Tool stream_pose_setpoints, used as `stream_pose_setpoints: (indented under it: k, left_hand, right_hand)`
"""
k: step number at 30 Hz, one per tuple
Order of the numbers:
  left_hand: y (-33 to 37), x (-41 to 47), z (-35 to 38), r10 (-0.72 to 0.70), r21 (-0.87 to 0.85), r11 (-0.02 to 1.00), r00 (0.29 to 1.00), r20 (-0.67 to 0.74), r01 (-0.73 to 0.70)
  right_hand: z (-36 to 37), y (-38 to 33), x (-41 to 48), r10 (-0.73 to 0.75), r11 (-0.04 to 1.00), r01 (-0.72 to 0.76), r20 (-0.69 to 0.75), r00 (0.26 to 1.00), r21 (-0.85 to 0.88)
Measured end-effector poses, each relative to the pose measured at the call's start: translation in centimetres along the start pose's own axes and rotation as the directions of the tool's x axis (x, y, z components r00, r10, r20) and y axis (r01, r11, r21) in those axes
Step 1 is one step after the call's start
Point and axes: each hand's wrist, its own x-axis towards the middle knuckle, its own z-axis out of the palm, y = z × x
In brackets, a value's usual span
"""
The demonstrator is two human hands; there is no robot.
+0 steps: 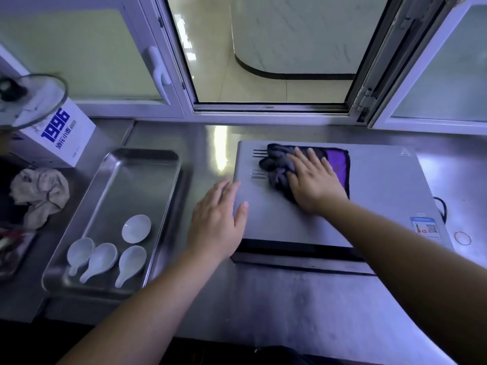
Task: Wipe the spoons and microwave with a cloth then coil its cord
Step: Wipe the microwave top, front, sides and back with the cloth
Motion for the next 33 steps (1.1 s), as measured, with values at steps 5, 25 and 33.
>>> stream_pose_setpoints:
  k: [5, 25, 33]
  left_hand:
    - [-0.5, -0.3, -0.2, -0.02, 0.028, 0.999, 0.999, 0.044, 0.019]
    - [-3.3, 1.5, -0.2, -0.038, -0.059, 0.998, 0.999, -0.03, 0.036]
    - [-4.0, 0.3, -1.5, -0.044, -0.07, 0.997, 0.996, -0.075, 0.038]
  right_hand:
    - [-0.3, -1.7, 3.8, 0.073, 0.997, -0.073, 0.0, 0.997, 0.017]
    - [2.5, -7.3, -9.9, -0.279, 0.956, 0.288, 0.129, 0.952, -0.06]
    - [1.8, -8.5, 2.7, -0.126, 0.991, 0.127, 0.033, 0.992, -0.039]
